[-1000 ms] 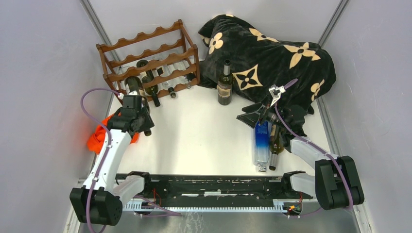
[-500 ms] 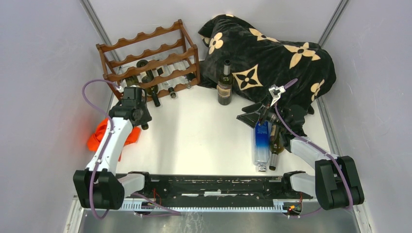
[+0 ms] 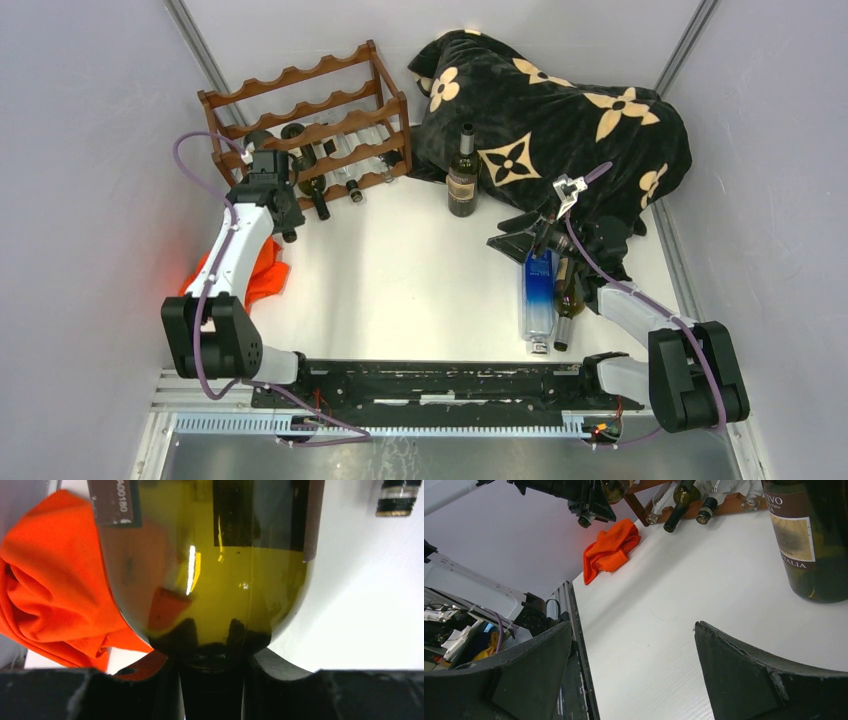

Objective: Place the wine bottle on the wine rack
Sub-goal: Place the wine bottle in the wine rack.

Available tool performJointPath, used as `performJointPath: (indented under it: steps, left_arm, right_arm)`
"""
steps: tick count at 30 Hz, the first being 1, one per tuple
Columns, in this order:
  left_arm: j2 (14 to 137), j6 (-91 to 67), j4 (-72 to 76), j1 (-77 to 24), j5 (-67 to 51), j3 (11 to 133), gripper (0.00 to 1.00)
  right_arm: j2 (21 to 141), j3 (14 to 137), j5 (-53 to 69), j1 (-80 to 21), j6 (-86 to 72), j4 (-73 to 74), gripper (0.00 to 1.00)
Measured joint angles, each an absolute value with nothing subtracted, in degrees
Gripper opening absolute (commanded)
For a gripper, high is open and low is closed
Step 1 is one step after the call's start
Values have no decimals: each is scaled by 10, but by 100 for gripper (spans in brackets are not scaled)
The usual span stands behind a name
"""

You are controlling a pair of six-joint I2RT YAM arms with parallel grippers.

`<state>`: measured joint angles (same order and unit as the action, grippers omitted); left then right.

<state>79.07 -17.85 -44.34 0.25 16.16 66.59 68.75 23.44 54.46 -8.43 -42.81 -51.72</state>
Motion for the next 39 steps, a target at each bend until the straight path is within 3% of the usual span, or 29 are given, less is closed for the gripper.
performJointPath:
  steps: [26, 39]
  left_arm:
    - [941, -110, -385, 76, 159, 785, 2]
    - [957, -82, -350, 81, 159, 791, 2]
  right_arm:
    - [687, 234, 554, -81, -438, -518, 98]
    - [687, 234, 555, -81, -444, -524, 98]
